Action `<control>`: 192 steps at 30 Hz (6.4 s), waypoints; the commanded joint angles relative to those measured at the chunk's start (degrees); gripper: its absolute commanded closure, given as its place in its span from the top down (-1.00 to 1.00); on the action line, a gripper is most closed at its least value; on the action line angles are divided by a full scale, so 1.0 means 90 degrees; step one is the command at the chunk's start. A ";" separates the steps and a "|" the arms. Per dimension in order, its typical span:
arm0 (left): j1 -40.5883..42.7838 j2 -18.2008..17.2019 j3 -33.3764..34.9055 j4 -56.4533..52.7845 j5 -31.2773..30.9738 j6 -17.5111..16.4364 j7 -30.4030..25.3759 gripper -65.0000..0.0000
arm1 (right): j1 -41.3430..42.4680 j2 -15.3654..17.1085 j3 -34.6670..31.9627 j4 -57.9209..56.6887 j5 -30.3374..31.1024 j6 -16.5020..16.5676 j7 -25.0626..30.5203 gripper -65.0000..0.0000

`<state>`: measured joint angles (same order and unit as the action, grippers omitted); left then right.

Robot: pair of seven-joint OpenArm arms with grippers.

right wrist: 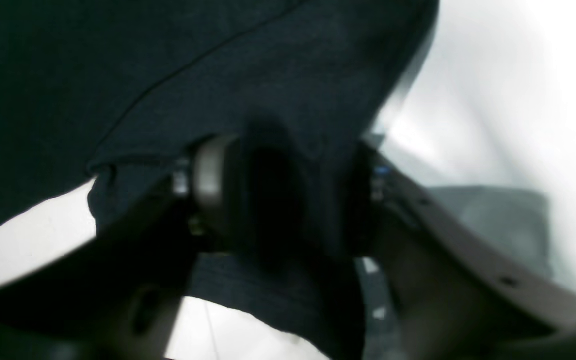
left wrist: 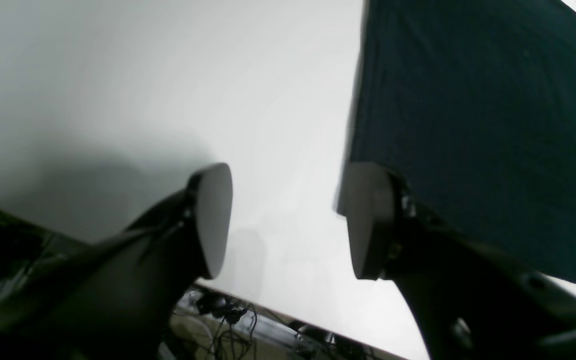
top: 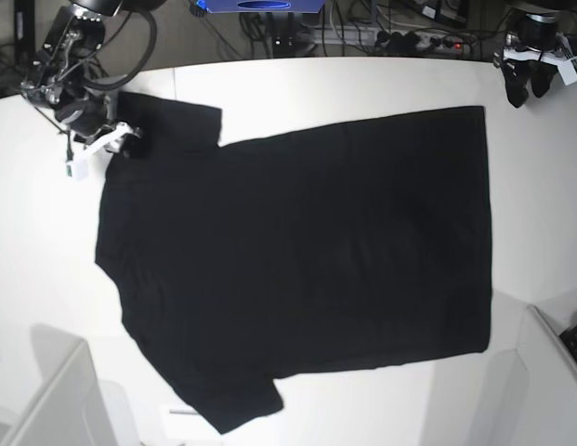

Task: Fold the T-shirt properly
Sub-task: 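Move both grippers down to the shirt's shoulder corners and grasp them, then pull the grasped shoulder corners apart to straighten the shirt, then lift the shoulder corners and drag the shirt toward the robot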

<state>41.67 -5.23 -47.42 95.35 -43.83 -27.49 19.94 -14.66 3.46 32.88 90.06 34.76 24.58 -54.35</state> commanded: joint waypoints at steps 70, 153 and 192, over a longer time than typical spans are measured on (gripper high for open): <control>-0.0151 -0.0371 0.1405 -0.0714 -0.0087 -0.0018 -0.0140 -1.00 | -0.1483 -0.0380 0.0708 0.1436 -0.0185 -0.0020 -0.0530 -1.00; -0.1177 0.0264 0.1025 0.1454 -0.0106 0.1281 0.0719 -1.00 | 0.1946 -0.0321 -0.0162 0.1192 0.0421 -0.0714 -0.1947 -1.00; -0.2447 0.0225 0.0790 0.1122 -0.0087 0.2180 0.1569 -1.00 | 0.3098 -0.0116 -0.0191 -0.0644 0.0421 -0.0724 -0.1732 -1.00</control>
<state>19.84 -2.57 -40.07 104.62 -43.99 -7.49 35.40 11.70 1.85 31.22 83.44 37.28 17.93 -70.72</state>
